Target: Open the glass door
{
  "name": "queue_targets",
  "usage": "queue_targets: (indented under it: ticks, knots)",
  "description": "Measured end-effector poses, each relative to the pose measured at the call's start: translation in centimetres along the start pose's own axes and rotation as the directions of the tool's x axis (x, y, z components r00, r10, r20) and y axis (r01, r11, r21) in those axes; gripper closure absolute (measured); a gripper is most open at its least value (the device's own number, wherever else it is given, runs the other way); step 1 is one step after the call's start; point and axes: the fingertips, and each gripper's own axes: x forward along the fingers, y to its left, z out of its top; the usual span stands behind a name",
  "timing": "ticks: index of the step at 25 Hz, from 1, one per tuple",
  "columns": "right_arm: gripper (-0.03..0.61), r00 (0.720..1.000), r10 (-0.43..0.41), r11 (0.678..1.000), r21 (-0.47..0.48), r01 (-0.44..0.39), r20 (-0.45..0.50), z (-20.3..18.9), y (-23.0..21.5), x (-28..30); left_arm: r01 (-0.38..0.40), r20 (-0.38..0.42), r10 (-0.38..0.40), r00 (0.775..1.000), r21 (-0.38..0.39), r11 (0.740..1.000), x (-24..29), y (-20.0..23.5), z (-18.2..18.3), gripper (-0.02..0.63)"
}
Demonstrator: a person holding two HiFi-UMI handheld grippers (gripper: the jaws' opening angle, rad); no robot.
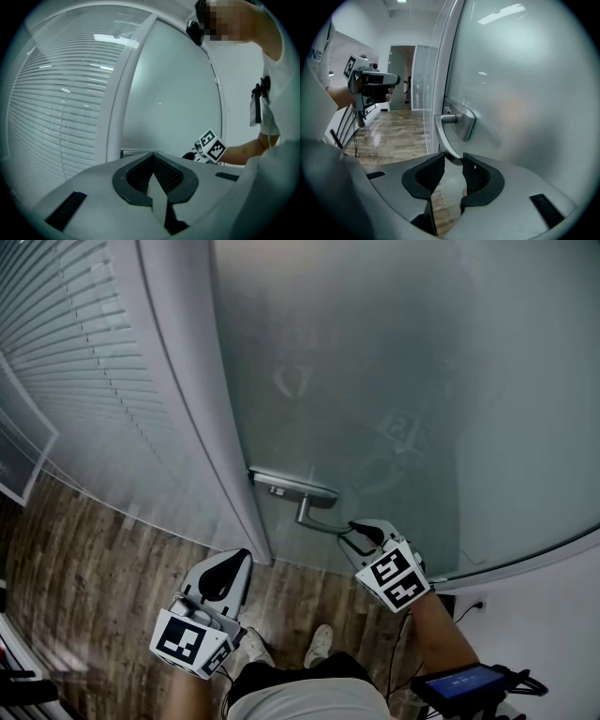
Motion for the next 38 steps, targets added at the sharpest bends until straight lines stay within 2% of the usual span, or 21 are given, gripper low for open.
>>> queue_targets:
  ticks: [4,12,21,27,31,38]
  knots:
    - [0.456,0.999,-0.019,0.998,0.057,0.017,0.04,-0.9,0.3,1.1,-0.011,0.008,0.011,1.0,0.01,1.0,-0.3,0.1,0.2,0.614]
    - [0.456,0.993,-0.085,0.993,0.089,0.078,0.078,-2.3,-0.1,2.5,-0.024,0.022,0.023,0.999,0.015,1.0,-0.7,-0.3,0.0,0.614]
    - [0.456,0.992,-0.087,0.991,0.11,0.077,0.086,-2.6,-2.5,2.3,-0.014,0.034,0.012,0.999,0.032,0.999,0.3,-2.2,0.4,0.614]
    - [0.454,0.981,-0.147,0.988,0.056,0.141,0.123,-1.2,-4.7,0.9,-0.021,0.054,0.019,0.998,0.023,1.0,0.7,-2.6,0.6,0.614]
    - [0.454,0.983,-0.151,0.988,0.01,0.151,0.108,-0.2,-6.2,0.9,-0.021,0.057,0.02,0.998,0.022,1.0,0.9,-2.7,1.2,0.614]
    - [0.454,0.977,-0.171,0.984,0.068,0.164,0.126,-0.6,-9.0,1.0,-0.037,0.062,0.035,0.997,0.031,0.999,0.7,-3.8,1.1,0.614]
